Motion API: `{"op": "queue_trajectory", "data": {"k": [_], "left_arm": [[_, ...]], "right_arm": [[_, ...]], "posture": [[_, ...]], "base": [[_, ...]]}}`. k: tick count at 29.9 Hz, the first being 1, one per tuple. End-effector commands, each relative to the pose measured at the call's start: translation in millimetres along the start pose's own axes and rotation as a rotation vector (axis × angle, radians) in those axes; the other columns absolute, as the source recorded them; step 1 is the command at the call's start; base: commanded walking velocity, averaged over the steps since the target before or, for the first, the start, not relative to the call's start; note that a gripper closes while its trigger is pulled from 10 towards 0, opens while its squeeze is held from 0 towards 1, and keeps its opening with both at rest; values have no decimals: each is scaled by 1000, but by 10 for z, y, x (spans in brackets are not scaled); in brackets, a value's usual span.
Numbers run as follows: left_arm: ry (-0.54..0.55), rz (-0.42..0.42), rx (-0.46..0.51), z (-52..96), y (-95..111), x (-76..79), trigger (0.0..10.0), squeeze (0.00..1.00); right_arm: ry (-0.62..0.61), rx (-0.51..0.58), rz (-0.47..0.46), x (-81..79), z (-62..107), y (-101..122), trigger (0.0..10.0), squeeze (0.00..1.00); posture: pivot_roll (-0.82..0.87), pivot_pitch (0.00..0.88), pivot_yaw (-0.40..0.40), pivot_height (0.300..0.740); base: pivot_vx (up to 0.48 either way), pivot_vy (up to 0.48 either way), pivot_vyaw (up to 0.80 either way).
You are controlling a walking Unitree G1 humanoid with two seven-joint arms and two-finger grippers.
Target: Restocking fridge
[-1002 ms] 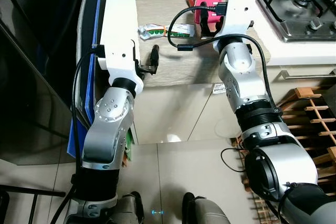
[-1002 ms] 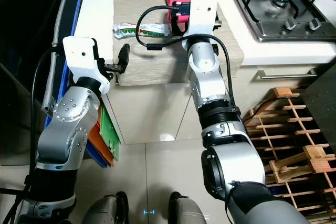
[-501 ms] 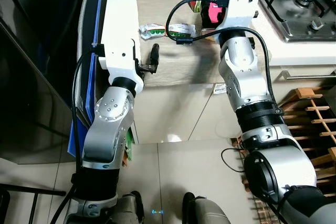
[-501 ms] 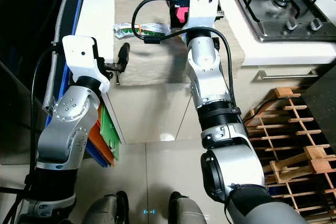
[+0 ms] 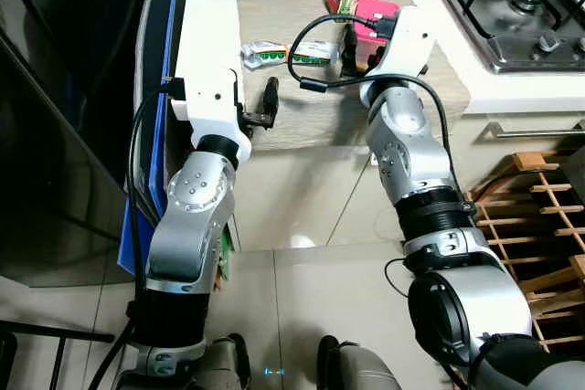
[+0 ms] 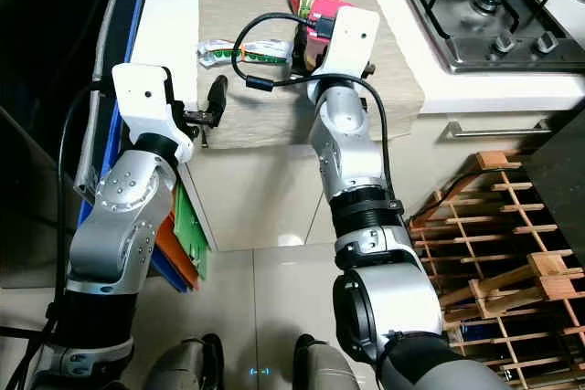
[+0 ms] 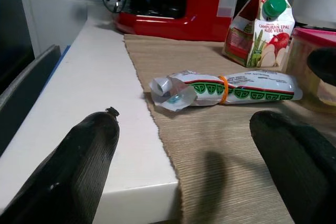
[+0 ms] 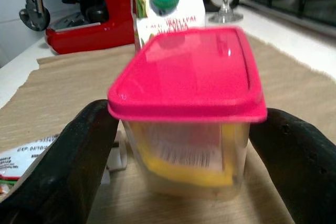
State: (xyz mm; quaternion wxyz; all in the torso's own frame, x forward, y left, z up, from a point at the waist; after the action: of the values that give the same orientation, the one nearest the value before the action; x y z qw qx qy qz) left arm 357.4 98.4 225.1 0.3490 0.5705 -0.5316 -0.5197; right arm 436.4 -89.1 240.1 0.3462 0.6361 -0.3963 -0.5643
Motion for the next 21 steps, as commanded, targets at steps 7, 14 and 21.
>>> {"op": "queue_trajectory", "data": {"k": [7,14,21], "left_arm": [[-12,2,15,-31,33,54,10000,0],[-10,12,12,-42,27,63,10000,0],[-10,18,10,-50,19,77,10000,0]], "right_arm": [[-78,-33,108,214,-42,-2,10000,369],[-98,4,183,325,-65,110,10000,369],[-70,-18,178,269,-68,43,10000,369]], "posture": [[30,155,-47,732],[18,157,-50,732],[15,158,-51,732]], "base": [[0,0,0],[0,0,0],[0,0,0]]}}
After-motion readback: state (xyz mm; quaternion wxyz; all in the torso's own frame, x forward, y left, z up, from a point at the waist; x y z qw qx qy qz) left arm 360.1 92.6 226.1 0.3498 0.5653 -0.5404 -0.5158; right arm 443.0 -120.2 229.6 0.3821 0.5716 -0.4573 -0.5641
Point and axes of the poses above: a point about 5 cm out from each wrist's last joint towards the gripper, its own z axis pointing back from the gripper into the wrist, its own y axis along the axis of the wrist's last joint, x = y × z, the point moved 4 cm from there along -z, pointing out of the wrist towards the gripper, and after that the axes turned 14 degrees about -z, right-handed, at the moved point
